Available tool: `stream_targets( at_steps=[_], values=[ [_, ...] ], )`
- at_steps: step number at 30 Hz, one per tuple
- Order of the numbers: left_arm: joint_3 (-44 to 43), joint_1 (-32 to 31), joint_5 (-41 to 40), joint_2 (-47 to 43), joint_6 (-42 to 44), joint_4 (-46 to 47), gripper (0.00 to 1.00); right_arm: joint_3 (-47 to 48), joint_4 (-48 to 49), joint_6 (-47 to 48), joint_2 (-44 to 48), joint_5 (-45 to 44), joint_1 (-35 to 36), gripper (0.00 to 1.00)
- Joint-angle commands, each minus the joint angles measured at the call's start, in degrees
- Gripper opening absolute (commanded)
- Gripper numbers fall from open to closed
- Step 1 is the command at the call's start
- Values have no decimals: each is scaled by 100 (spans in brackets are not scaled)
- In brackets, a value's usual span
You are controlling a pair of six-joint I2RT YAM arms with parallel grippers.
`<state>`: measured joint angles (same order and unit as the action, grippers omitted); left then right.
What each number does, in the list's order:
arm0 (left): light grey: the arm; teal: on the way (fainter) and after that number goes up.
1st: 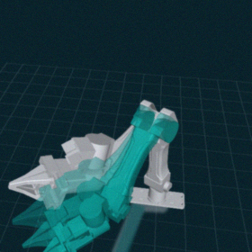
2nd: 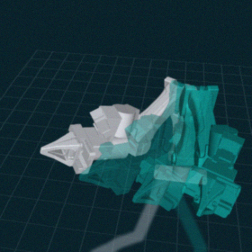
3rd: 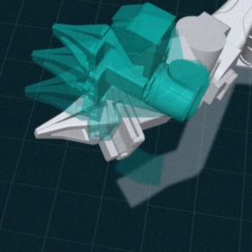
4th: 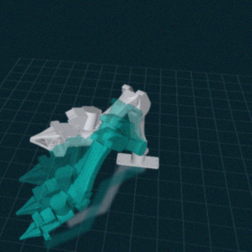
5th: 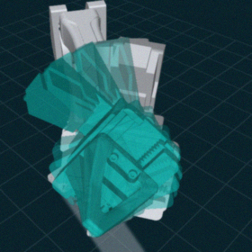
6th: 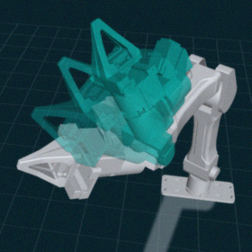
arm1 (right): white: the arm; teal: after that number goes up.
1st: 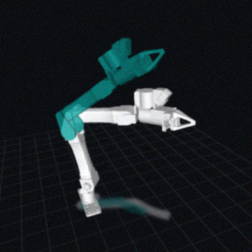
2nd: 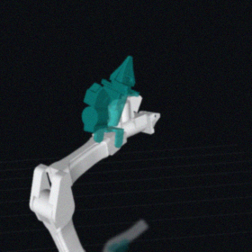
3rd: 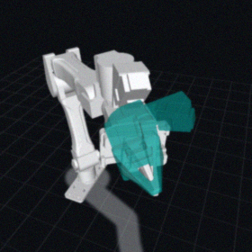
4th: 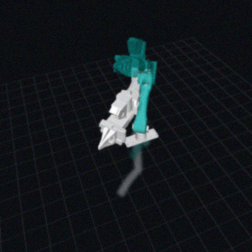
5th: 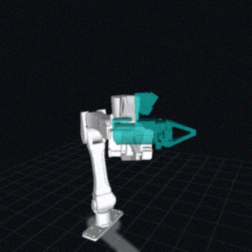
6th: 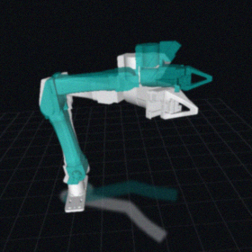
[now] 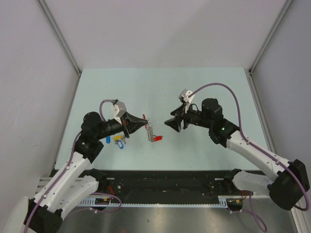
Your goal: Put the keys on the keyring
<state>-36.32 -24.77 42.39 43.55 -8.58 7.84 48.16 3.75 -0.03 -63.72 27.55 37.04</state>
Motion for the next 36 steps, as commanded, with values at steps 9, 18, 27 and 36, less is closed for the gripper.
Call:
stream_targets(
  at_steps=[9, 18, 27, 36],
  values=[
    [142, 60, -574, -1155, 568, -740, 0, 132, 170, -23, -1440, -882, 181, 56],
    [19, 60, -898, -1007, 726, -1284, 0, 123, 249, 116, -2504, -620, 24, 50],
    [-51, 60, -1312, -936, 796, -1548, 0, 141, 451, 741, -3321, 382, -118, 48],
    [-51, 60, -1383, -962, 832, -1583, 0, 562, 346, 1462, -3919, 875, -118, 47]
  ],
)
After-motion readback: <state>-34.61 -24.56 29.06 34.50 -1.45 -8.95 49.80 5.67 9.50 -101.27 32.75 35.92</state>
